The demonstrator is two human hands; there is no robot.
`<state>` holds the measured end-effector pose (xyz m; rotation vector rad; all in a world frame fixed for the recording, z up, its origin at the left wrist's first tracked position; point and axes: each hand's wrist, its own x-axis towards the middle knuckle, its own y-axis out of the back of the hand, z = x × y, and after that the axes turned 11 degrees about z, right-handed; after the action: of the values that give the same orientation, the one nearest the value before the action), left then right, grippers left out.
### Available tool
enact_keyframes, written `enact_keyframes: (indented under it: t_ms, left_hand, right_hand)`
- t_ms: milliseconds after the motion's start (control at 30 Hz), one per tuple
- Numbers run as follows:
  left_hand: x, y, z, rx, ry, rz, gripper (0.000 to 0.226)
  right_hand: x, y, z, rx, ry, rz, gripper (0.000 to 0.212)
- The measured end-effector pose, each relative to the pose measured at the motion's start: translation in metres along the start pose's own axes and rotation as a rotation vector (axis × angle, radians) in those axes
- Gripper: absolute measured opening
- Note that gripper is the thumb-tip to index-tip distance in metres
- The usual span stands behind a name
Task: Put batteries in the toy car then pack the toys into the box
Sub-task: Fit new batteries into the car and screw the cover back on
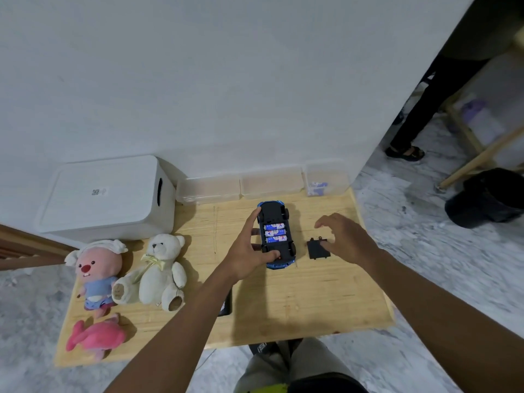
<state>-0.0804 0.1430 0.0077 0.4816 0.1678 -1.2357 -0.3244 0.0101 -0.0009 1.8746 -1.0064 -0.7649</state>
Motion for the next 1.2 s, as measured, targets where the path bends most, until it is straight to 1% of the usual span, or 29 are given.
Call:
enact_keyframes:
  t_ms: [67,133,167,333,433,500,633,733,833,900,1033,1100,1200]
  left_hand:
    - [0.001,-0.004,-0.005,-0.002,0.024,0.003,0.11]
    - [0.002,-0.009,-0.009,-0.001,0.038,0.007,0.111]
    - [0.004,-0.012,-0.01,0.001,0.041,0.009,0.111]
    - [0.004,-0.025,-0.006,-0.024,0.052,0.007,0.111]
    - [0.005,-0.031,-0.005,-0.04,0.059,0.009,0.11]
    - [0.005,-0.034,-0.004,-0.048,0.059,0.008,0.11]
    - [0.004,-0.04,-0.004,-0.051,0.049,0.002,0.111]
    - [0.001,-0.041,-0.004,-0.035,0.044,0.013,0.111]
    - [-0.003,-0.042,-0.001,-0.029,0.034,0.024,0.111]
    - [-0.005,-0.043,0.002,-0.038,0.026,0.028,0.11]
    - [-0.009,-0.046,0.008,-0.049,0.006,0.032,0.109]
    - [-0.012,-0.047,0.011,-0.06,-0.009,0.037,0.108]
    - [-0.015,-0.046,0.015,-0.074,-0.023,0.043,0.108]
  right_hand:
    - [-0.002,-0.006,0.017,-0.072,0.023,-0.105,0.052]
    - [-0.003,-0.017,0.026,-0.063,0.047,-0.144,0.062]
    - [-0.004,-0.023,0.03,-0.056,0.066,-0.145,0.063]
    - [-0.003,-0.039,0.038,-0.085,0.147,-0.08,0.051]
    - [-0.003,-0.042,0.04,-0.077,0.165,-0.065,0.05]
    - [-0.003,-0.041,0.04,-0.035,0.139,-0.045,0.051]
    - [-0.001,-0.032,0.038,0.139,0.0,-0.029,0.049]
    - [0.006,-0.015,0.032,0.23,-0.049,0.033,0.049]
    - [0.013,0.006,0.017,0.276,0.033,0.112,0.048]
    - [0.016,0.016,0.002,0.281,0.115,0.134,0.048]
    - [0.015,0.019,-0.024,0.204,0.269,0.084,0.05]
    - [0.016,0.015,-0.031,0.163,0.299,0.071,0.051]
    - [0.017,0.012,-0.033,0.162,0.326,0.049,0.051]
